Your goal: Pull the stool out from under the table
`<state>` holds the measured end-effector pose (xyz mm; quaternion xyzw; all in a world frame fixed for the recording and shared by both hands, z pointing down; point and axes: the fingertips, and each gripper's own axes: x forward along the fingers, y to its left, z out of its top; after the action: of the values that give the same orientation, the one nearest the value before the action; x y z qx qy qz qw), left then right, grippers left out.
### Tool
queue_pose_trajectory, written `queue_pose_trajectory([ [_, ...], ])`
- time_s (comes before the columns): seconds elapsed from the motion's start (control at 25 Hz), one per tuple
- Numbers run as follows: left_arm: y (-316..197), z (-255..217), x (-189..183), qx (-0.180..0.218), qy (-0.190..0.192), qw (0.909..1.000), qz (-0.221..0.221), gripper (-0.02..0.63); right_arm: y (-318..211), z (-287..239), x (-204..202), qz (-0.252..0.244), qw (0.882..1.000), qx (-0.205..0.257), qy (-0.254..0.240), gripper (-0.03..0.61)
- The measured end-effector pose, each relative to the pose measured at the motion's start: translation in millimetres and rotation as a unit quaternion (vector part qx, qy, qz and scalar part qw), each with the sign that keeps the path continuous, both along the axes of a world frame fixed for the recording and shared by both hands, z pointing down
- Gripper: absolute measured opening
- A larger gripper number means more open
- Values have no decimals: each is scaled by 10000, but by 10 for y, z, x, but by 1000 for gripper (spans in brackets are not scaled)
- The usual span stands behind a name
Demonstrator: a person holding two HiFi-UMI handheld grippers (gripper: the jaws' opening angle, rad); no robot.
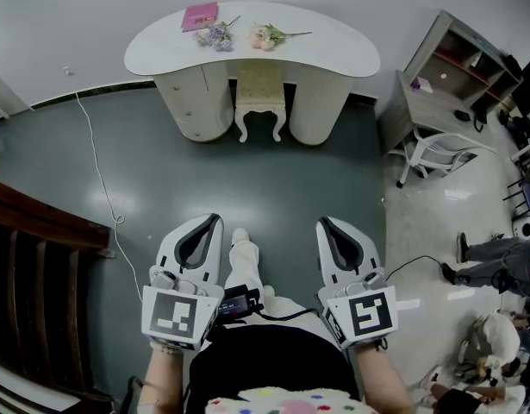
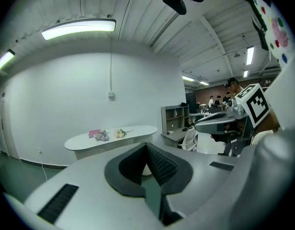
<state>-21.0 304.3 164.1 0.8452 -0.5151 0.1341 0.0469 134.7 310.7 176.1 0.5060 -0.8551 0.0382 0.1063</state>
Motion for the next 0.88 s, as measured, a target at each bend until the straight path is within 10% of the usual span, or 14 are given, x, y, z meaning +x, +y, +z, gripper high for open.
queue_pose_trajectory([
  [0.88, -1899, 68, -127, 54, 13, 9986, 530, 17, -1755, 114, -249, 287, 9986, -134, 434, 37],
])
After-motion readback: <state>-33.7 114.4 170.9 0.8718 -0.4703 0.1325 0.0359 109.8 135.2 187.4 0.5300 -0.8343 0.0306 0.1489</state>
